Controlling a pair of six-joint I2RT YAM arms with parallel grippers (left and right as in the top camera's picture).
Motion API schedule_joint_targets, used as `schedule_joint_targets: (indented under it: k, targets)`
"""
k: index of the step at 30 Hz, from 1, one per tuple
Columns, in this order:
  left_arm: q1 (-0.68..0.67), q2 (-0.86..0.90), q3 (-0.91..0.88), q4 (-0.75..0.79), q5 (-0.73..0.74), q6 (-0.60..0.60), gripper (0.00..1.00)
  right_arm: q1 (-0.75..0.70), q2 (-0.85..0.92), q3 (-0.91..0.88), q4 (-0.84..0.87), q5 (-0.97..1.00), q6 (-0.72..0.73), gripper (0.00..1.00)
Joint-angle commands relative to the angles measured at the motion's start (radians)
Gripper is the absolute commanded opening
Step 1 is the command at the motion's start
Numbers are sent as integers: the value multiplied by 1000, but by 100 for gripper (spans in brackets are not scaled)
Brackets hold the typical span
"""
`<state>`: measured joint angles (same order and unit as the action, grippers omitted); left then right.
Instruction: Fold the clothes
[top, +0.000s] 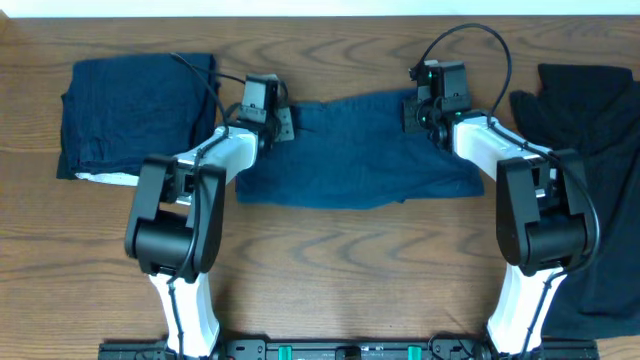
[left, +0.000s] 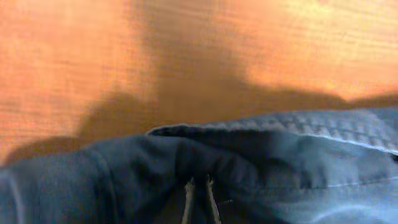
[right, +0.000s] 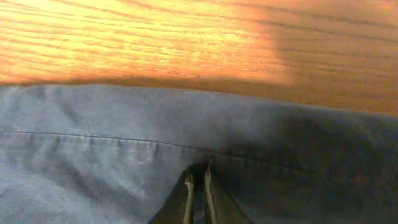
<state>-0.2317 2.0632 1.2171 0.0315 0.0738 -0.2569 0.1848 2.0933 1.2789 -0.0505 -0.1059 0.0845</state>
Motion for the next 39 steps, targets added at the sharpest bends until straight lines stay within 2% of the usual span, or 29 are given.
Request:
schedule_joint_targets:
  k: [1, 6, 14, 18, 22, 32, 39]
  targets:
    - [8, -2, -4, 48, -15, 25, 10, 2, 30, -10, 19, 47, 8, 14]
    - [8, -100, 0, 78, -15, 47, 10, -5, -2, 4, 62, 61, 3, 15]
    - [15, -290, 0, -51, -54, 47, 11, -4, -177, 19, -29, -25, 4, 15]
    - [28, -272, -5, -101, -156, 47, 11, -7, -203, 19, -72, 101, 3, 14]
    - [46, -200, -16, -106, -165, 47, 11, -32, -177, 18, -88, 299, 3, 12]
    - [63, -49, -16, -73, -165, 47, 11, -110, -6, 18, -52, 226, 4, 9]
    - [63, -117, -13, -76, -164, 47, 11, -127, 37, 24, -19, 219, -29, 7]
